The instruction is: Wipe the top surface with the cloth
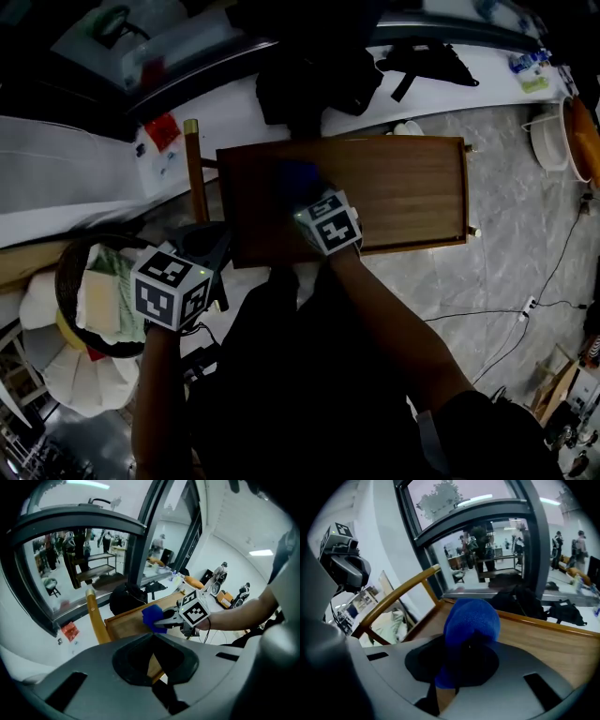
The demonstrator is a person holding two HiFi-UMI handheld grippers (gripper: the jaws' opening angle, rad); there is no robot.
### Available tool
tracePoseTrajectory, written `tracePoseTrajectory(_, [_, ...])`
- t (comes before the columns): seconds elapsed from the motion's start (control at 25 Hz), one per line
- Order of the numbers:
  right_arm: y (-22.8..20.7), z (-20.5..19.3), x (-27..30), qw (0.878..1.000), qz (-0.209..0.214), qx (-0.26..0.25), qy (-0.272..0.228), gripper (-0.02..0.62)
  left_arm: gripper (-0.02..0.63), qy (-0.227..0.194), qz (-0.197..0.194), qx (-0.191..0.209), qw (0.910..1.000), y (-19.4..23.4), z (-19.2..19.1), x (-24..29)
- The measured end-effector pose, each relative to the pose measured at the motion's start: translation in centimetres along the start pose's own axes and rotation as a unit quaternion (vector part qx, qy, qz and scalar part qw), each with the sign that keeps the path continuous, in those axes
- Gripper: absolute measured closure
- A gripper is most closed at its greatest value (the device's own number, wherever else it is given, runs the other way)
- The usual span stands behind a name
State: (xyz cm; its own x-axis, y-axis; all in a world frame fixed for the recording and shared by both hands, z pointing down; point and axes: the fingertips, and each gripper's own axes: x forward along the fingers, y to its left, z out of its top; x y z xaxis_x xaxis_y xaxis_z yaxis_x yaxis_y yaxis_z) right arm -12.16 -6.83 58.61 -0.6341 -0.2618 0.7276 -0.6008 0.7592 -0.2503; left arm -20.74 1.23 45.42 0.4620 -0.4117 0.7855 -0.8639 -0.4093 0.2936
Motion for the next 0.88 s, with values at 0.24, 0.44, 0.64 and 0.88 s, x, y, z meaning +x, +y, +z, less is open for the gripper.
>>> tracePoseTrajectory(0.24, [9.2,1.1,6.6,0.998,0.060,-0.007,0.011,0.534,0.598,0.006,0.004,-0.010,0.9999,3.4,-3.7,-2.1])
tracePoseTrajectory(0.44, [11.8,-0.3,9.7,0.997,0.063,-0.001,0.038,0.534,0.598,-0.005,-0.008,-0.029,0.9995,4.8,-5.1,-3.4])
tracePoseTrajectory(0.64, [11.5,-0.9,10.6,0.997,0.047,-0.029,0.048,0.534,0.598,-0.007,-0.015,-0.027,0.9995,5.3,-4.8,-3.1])
tracePoseTrajectory(0.88, [8.8,-1.7,8.6,0.998,0.033,-0.036,0.045,0.534,0.598,-0.001,-0.041,-0.001,0.9992,2.2,-3.3,-1.3])
